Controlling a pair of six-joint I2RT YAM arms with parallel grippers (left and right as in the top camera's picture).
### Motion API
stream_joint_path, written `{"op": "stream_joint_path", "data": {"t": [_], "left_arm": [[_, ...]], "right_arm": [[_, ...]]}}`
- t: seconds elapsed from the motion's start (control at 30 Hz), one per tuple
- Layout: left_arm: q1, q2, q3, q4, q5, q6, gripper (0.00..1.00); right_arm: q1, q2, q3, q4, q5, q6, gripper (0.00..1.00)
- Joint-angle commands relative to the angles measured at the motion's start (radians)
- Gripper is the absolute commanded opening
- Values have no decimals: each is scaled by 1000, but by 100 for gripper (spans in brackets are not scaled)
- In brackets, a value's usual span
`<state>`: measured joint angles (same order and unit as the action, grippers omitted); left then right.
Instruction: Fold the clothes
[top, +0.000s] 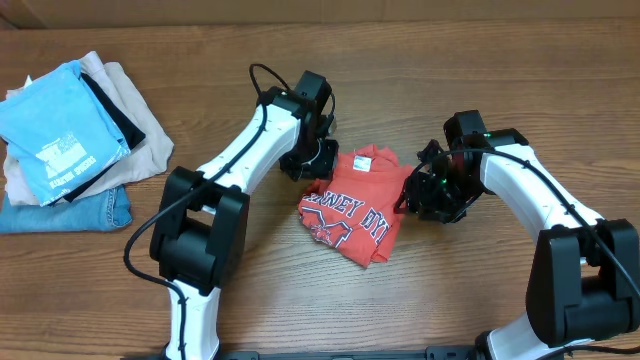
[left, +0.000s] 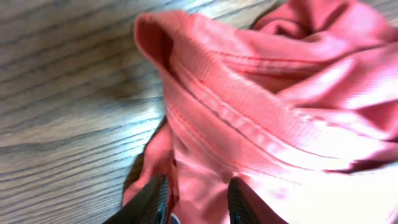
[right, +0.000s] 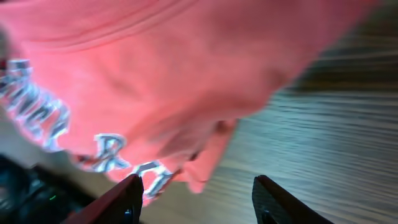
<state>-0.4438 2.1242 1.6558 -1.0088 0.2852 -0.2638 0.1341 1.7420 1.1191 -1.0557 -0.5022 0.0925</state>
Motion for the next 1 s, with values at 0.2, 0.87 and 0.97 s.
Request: {"op": "stream_joint_path", "data": {"t": [0.2,0.87,0.97], "left_arm": [[-29,-25,16,67,19,-7,44],[-86,109,13,333,-23,39,53],[-85,106,18,344,-34,39,52]], "right_arm": [[66,-25,-120,153,-101,-14,60],[5,-27,-125,152,312,91,8],[5,-27,-125,153,370,91,12]]}}
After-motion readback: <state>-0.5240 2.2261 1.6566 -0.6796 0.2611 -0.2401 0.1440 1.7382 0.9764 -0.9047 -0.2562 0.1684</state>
